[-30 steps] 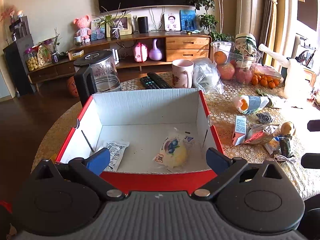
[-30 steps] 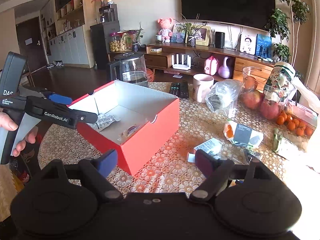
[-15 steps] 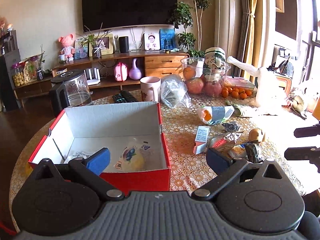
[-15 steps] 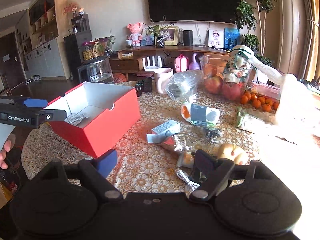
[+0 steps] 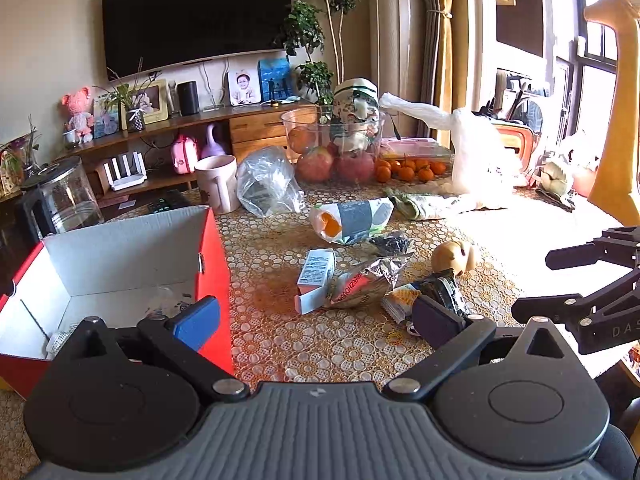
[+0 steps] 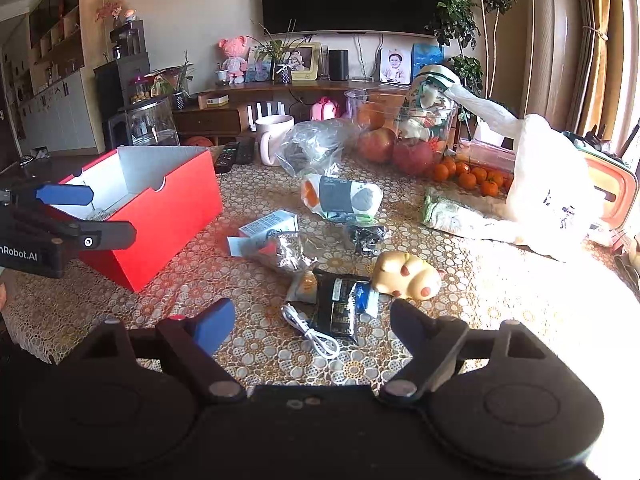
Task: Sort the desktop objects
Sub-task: 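Grasp the silver foil snack bag with the left tool while the right grasps the black packet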
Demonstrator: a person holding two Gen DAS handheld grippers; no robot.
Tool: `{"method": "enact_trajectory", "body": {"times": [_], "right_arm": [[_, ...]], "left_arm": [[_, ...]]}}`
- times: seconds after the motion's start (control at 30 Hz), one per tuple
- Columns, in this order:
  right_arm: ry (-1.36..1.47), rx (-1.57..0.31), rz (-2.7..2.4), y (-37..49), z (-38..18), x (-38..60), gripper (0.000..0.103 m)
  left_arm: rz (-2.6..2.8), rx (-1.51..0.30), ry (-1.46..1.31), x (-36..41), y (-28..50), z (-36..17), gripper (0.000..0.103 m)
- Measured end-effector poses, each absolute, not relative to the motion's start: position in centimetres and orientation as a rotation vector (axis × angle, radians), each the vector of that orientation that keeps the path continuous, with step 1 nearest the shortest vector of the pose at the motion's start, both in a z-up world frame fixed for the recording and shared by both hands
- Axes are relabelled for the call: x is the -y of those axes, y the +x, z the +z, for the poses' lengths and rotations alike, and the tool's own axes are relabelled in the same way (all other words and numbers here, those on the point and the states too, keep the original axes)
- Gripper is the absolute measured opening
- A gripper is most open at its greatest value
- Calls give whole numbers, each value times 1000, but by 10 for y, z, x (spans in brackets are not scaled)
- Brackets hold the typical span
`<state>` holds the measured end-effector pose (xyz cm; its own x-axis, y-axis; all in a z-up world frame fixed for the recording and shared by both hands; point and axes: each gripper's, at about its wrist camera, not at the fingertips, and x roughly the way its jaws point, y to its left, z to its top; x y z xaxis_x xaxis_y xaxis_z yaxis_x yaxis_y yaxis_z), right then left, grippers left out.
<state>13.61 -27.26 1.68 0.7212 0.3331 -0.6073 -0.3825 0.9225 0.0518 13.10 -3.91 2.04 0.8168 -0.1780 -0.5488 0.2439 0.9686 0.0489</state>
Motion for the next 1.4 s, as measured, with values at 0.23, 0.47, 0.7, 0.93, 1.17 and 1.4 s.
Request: {"method": "enact_trajectory", "body": {"times": [0.23, 0.47, 0.7, 0.93, 1.17, 1.4], "right_arm": [[-29, -683, 368, 155, -1, 283, 85], [-4, -695, 347, 176, -15, 285, 85], [-5, -735, 339, 198, -30, 279, 85], [47, -776, 318, 220, -39, 278, 83], [86, -816, 300, 235, -48, 278, 82], [103, -844, 296, 242, -57, 270, 81]], "left_arm": [[-282, -573, 185, 64, 151, 1, 103], [-347, -543, 255, 85, 172, -24, 103], [-356, -534, 321, 97, 197, -49, 103], [-394, -527, 364, 107, 217, -70, 102], [-406, -533, 373, 109, 232, -86, 102], [-441, -529, 370, 112, 239, -94, 98]]}}
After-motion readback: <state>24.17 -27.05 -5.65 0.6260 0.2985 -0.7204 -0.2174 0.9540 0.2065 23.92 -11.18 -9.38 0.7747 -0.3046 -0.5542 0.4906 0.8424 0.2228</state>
